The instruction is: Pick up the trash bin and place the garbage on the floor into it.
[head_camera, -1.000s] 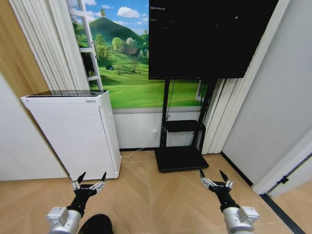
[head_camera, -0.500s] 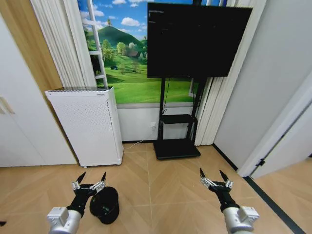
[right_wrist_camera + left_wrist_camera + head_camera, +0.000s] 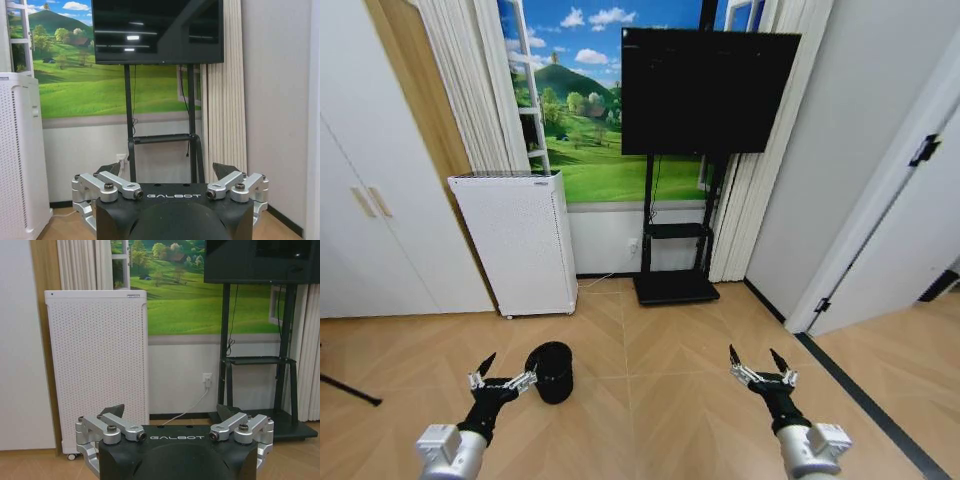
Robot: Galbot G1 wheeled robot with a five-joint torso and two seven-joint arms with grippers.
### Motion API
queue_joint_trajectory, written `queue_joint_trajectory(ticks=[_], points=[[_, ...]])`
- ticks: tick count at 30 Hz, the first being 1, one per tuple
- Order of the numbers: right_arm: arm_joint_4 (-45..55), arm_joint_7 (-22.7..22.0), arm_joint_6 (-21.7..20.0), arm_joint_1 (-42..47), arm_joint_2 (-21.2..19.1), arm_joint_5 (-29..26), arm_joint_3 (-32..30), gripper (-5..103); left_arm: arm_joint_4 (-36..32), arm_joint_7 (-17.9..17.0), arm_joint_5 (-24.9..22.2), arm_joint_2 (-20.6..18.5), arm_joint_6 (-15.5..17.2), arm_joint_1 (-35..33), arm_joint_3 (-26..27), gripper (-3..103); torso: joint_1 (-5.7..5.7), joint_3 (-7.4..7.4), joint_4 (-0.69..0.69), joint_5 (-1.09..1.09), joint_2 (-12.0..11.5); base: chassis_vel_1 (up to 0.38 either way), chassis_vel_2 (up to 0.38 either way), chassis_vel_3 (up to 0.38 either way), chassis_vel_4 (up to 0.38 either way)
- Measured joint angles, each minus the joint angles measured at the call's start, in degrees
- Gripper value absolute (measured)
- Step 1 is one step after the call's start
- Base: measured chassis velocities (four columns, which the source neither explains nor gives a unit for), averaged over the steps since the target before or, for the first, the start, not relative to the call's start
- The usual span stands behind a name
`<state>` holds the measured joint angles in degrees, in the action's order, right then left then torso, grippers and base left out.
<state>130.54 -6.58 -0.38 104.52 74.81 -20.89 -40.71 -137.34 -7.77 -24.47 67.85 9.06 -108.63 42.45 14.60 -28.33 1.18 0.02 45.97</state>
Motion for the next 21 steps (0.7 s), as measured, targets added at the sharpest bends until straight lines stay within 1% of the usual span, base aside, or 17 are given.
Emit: queue_joint_trajectory(ticks=[3, 5, 6, 8, 9, 11, 12, 13, 14, 15, 16, 18, 21], points=[[0.0, 0.0, 0.0, 0.03, 0.0, 0.0, 0.0, 100, 0.0, 0.0, 0.0, 0.0, 0.0, 0.0, 0.0, 100, -0.01, 0.02, 0.01, 0.0, 0.0, 0.34, -0.34, -0.353, 0.362], [0.01, 0.0, 0.0, 0.01, 0.0, 0.0, -0.01, 100, 0.01, 0.01, 0.0, 0.0, 0.0, 0.0, 0.0, 100, -0.03, 0.03, 0.0, -0.08, 0.0, 0.326, -0.352, -0.365, 0.359], [0.0, 0.0, 0.0, 0.01, 0.0, 0.0, 0.0, 100, 0.0, 0.0, 0.0, 0.0, 0.0, 0.0, 0.0, 100, -0.03, 0.03, 0.01, -0.02, 0.0, 0.36, -0.355, -0.325, 0.342], [0.0, 0.0, -0.01, 0.02, 0.0, 0.0, 0.0, 100, 0.01, 0.0, 0.0, 0.0, 0.0, 0.0, 0.0, 100, -0.03, 0.02, 0.0, 0.0, -0.02, 0.357, -0.34, -0.358, 0.324], [0.0, -0.01, -0.01, 0.02, 0.0, 0.0, 0.0, 100, 0.0, 0.0, 0.0, 0.0, 0.0, -0.01, 0.0, 100, -0.05, 0.04, 0.01, 0.04, 0.0, 0.357, -0.279, -0.327, 0.324], [0.0, -0.01, 0.0, 0.02, 0.0, 0.0, -0.01, 100, 0.0, 0.0, 0.0, 0.01, 0.0, -0.01, 0.0, 100, -0.06, 0.04, 0.01, 0.01, 0.0, 0.266, -0.279, -0.327, 0.241], [0.0, 0.0, 0.0, 0.02, 0.0, 0.0, 0.0, 100, 0.01, -0.05, 0.0, 0.0, 0.0, -0.02, 0.01, 100, -0.05, 0.05, -0.04, -0.07, 0.0, 0.147, -0.112, -0.198, 0.174], [0.0, 0.0, 0.0, 0.02, 0.01, 0.0, 0.0, 100, 0.0, -0.07, 0.0, 0.01, 0.0, -0.02, 0.01, 100, -0.06, 0.05, -0.01, -0.06, 0.01, 0.147, -0.011, -0.167, 0.174], [0.0, 0.0, 0.0, 0.02, 0.01, 0.0, 0.0, 100, 0.0, -0.07, 0.0, 0.01, 0.0, -0.02, 0.01, 100, -0.06, 0.05, -0.01, -0.06, 0.01, 0.147, -0.011, -0.167, 0.174], [0.0, 0.0, 0.0, 0.02, 0.0, 0.0, 0.0, 100, 0.0, -0.07, 0.0, 0.0, 0.01, -0.02, 0.01, 100, -0.06, 0.05, 0.0, 0.0, 0.0, 0.032, -0.011, -0.12, 0.082], [0.0, -0.01, 0.0, 0.02, 0.0, 0.0, 0.0, 100, 0.0, -0.06, 0.0, 0.0, 0.0, 0.0, 0.0, 100, -0.05, 0.04, 0.04, -0.02, -0.01, -0.043, -0.016, -0.12, 0.024], [0.0, -0.02, 0.0, 0.02, 0.0, 0.0, -0.01, 100, 0.0, -0.01, 0.0, 0.0, 0.0, 0.01, -0.01, 100, -0.05, 0.03, 0.05, 0.0, -0.02, -0.091, -0.09, 0.002, -0.033], [0.0, -0.02, 0.0, 0.0, 0.0, 0.0, -0.01, 100, 0.01, -0.01, 0.0, 0.0, 0.0, 0.01, 0.0, 100, 0.0, 0.01, 0.0, -0.03, -0.04, -0.085, 0.028, 0.105, -0.031]])
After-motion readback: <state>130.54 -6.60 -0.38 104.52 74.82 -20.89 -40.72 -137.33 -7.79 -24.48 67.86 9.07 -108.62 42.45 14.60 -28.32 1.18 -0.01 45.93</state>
